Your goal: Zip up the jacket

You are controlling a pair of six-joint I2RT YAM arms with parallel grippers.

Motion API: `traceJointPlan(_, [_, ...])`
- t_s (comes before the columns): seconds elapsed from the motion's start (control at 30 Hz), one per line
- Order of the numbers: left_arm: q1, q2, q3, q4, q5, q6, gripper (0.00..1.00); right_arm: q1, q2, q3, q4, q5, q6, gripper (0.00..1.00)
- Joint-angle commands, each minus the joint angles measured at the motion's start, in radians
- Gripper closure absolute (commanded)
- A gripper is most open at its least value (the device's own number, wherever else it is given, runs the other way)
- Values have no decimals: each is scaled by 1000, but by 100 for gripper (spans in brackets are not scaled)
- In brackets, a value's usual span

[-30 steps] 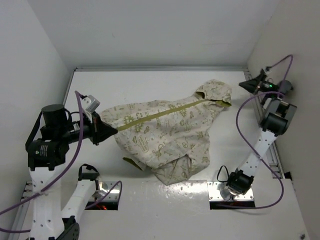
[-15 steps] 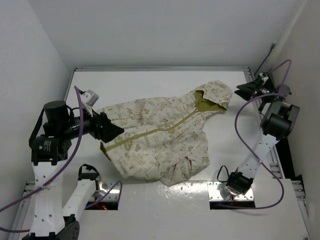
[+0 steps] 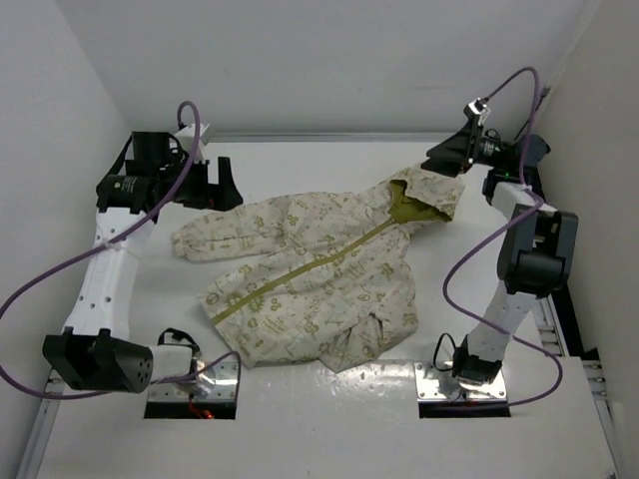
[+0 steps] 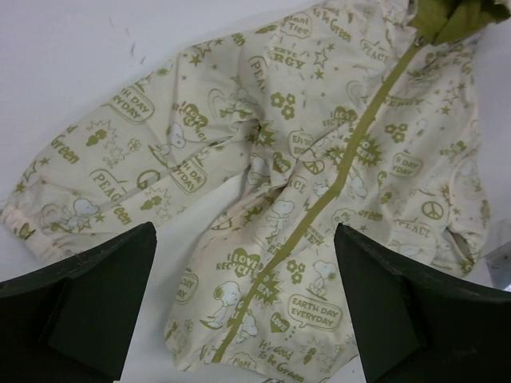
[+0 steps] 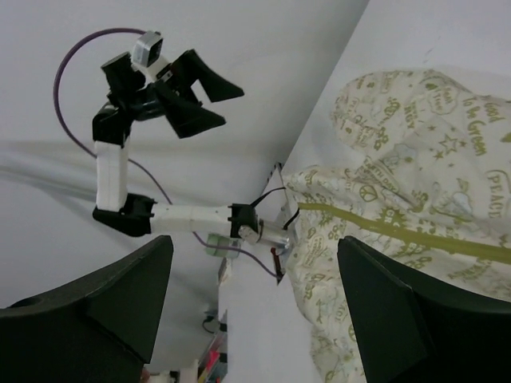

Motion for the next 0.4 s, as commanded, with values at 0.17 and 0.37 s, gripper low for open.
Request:
traceJointPlan(0.17, [-77,12,35,79,-210,0,1,139,-45,155,167,-174,277,0])
traceJointPlan(0.37, [-87,37,44,90,-263,17,1,270,-130,88,164,-173,285,0])
